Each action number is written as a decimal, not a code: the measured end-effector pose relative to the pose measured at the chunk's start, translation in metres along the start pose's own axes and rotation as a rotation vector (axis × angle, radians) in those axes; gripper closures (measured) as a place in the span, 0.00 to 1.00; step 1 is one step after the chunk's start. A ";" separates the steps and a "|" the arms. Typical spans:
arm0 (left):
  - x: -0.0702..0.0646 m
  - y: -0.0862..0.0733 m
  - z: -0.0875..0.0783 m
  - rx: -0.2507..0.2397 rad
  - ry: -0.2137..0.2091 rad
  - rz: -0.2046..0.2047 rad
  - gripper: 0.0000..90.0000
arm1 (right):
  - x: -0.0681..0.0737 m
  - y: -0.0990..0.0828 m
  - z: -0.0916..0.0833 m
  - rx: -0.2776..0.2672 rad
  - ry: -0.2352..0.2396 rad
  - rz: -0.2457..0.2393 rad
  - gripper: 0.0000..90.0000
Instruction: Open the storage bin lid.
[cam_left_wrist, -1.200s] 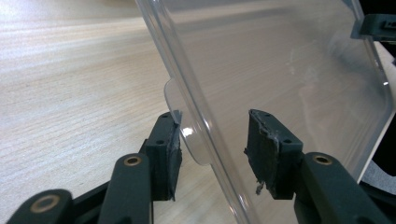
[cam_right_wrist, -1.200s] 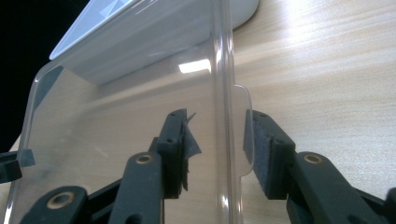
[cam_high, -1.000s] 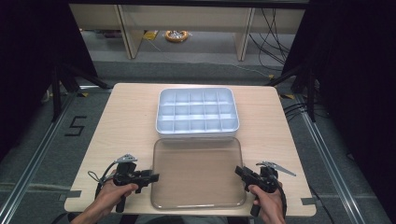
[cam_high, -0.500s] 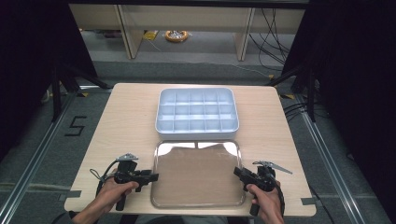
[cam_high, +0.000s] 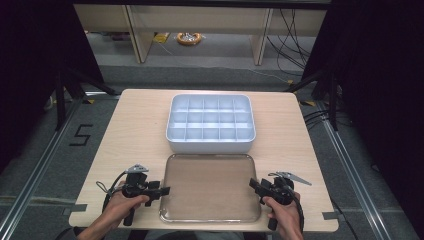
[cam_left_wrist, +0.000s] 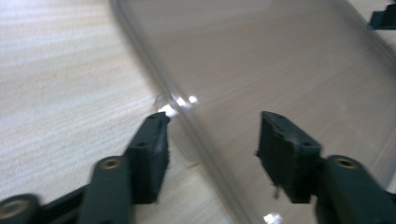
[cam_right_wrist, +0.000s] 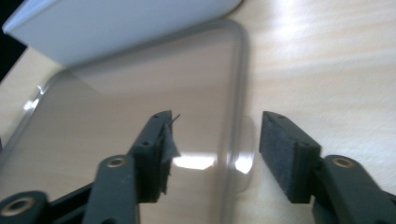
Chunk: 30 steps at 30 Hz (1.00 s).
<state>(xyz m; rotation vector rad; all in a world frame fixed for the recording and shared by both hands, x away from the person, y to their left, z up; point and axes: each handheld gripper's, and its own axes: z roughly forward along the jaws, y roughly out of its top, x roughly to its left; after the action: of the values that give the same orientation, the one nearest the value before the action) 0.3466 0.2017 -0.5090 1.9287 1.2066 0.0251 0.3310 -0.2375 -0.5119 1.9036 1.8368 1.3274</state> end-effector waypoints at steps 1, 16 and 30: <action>0.000 0.001 -0.002 -0.006 0.011 0.012 0.47 | 0.000 0.001 -0.002 -0.013 0.001 0.012 0.48; -0.003 0.002 -0.009 -0.051 0.016 0.037 0.45 | 0.012 0.005 -0.015 -0.017 0.003 0.065 0.45; -0.010 0.000 -0.017 -0.066 -0.033 0.074 0.30 | 0.024 0.003 -0.024 -0.043 0.008 -0.047 0.33</action>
<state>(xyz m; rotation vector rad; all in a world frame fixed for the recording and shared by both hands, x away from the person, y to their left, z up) 0.3341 0.2054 -0.4944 1.9081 1.0989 0.0713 0.3127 -0.2279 -0.4845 1.8257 1.8298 1.3505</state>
